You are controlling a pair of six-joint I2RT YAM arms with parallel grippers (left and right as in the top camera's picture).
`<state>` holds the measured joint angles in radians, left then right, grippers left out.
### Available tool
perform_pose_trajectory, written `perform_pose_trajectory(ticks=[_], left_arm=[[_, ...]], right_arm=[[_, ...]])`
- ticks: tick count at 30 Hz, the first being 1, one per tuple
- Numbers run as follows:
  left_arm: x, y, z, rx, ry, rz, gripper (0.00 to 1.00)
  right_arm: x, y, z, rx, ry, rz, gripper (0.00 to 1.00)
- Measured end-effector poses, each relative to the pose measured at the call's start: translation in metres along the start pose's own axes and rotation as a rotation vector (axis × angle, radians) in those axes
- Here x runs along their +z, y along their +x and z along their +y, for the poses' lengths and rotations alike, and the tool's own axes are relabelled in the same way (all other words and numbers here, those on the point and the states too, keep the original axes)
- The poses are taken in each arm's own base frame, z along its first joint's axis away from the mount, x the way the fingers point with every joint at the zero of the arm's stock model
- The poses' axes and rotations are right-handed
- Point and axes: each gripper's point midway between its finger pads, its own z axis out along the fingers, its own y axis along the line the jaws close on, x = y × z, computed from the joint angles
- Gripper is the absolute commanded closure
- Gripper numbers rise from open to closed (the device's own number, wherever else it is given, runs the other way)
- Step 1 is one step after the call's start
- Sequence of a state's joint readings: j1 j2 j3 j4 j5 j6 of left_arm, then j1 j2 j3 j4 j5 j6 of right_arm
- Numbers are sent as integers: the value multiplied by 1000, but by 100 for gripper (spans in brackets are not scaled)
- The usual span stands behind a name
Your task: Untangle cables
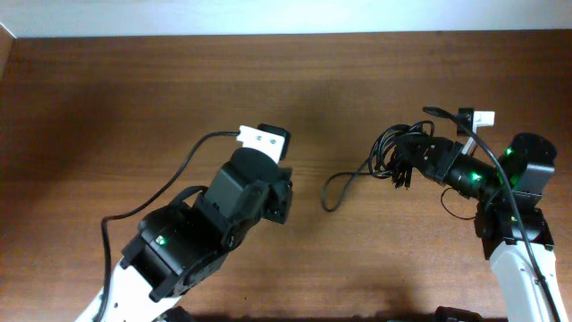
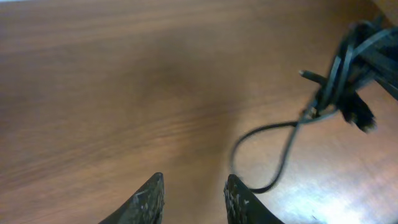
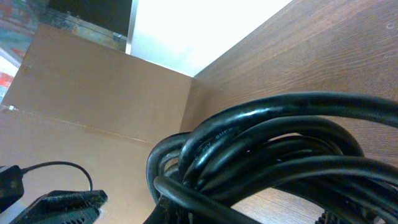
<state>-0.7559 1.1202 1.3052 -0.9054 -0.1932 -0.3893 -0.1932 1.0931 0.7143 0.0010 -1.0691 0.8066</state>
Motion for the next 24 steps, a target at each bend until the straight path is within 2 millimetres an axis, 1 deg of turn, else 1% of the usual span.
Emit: perform_pose_trajectory(ticks=[1,2,3,4,5,6,7,8,9,11,12,13,15,16,17,18,19,22,24], left_arm=[[-1,-3,7,-1,-37,-19,65],[-2,-5,11,-1,-62,-30,58],[-2,-6,13,-2,-73,-34,48],[-2,-6,13,1,-76,-35,35],[-2,-5,12,0,-69,-32,18],[-2,-5,10,-2,-56,-27,11],[-2,-4,9,-1,-51,-25,8],[-1,0,0,1,2,-3,3],[-2,4,-10,35,64,21,1],[-4,19,-44,209,271,89,1],[-4,23,-51,245,314,104,1],[2,35,-67,319,411,153,1],[13,44,-75,354,455,201,1],[31,53,-83,376,480,254,1],[36,57,-85,383,487,271,1],[47,58,-93,398,502,272,0],[56,62,-95,405,506,293,4],[81,75,-96,411,493,351,5],[85,78,-95,451,495,354,15]], right_arm=[[0,0,0,0,2,-2,96],[0,0,0,0,3,-3,96],[0,-1,0,0,3,-3,96],[0,-1,-1,0,4,-5,96],[0,-1,-1,-2,5,-5,96],[0,-1,-1,-2,5,-5,96],[0,-1,-1,-2,5,-5,96],[0,-1,-1,-2,4,-5,96],[0,-1,-1,-2,5,-5,96],[0,-1,-1,-2,5,-5,96],[0,-1,-1,-2,5,-5,96],[0,-1,-1,-3,5,-5,96],[0,-1,-1,-2,5,-5,96],[0,-1,-1,-2,5,-5,96],[0,-1,-1,-2,5,-5,96],[0,-1,-1,-2,5,-5,96],[0,-1,-1,-3,5,-5,96],[0,-1,-1,-2,5,-5,96],[0,1,1,-16,-3,4,96]])
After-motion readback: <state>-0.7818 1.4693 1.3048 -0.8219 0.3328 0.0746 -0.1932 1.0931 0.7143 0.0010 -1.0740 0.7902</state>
